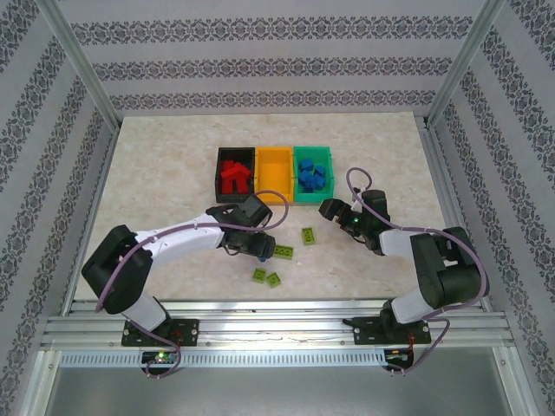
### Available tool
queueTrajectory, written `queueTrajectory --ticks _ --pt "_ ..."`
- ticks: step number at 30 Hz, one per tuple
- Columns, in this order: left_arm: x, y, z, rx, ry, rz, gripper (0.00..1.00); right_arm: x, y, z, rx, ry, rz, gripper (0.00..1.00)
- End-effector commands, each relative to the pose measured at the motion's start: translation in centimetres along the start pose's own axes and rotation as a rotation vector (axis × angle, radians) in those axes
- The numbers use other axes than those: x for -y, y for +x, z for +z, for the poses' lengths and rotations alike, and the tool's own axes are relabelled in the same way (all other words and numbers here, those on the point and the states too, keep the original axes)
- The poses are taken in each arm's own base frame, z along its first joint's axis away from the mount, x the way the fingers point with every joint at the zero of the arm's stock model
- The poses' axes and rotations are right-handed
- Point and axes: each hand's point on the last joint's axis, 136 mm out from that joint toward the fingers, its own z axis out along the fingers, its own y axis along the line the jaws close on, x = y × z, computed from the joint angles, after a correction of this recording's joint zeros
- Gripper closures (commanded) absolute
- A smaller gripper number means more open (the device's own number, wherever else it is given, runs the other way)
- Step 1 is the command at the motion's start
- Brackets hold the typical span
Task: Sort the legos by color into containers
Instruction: Pick up the lego from the middle-left of the table.
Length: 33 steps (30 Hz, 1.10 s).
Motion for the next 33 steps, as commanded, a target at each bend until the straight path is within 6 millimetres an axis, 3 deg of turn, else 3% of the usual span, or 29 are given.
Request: queueTrajectory --ticks 1,15,20,28,33 --pt "1.2 -0.7 0.1 0.016 -0.014 0.031 0.27 -1.0 -0.7 -0.1 0.017 -0.008 -0.035 0.15" --pt "1.0 0.9 1.9 -0.075 -0.153 0.091 0.33 -1.2 -0.7 -0.2 0.018 -0.018 -0.030 0.14" --pt "1.5 1.2 2.0 -0.065 -0.168 0.107 0.44 -1.2 -0.8 -0.2 0.020 -0.017 -0.036 0.14" --pt "2.0 1.5 1.6 -0.052 -0.201 0.131 0.53 -1.2 -0.8 -0.1 0.020 -0.016 -0.037 0.14" --pt "2.9 0.7 0.4 -0.017 -0.172 0.130 0.56 -1.3 -0.8 -0.2 0.021 -0.019 -0.037 0.14"
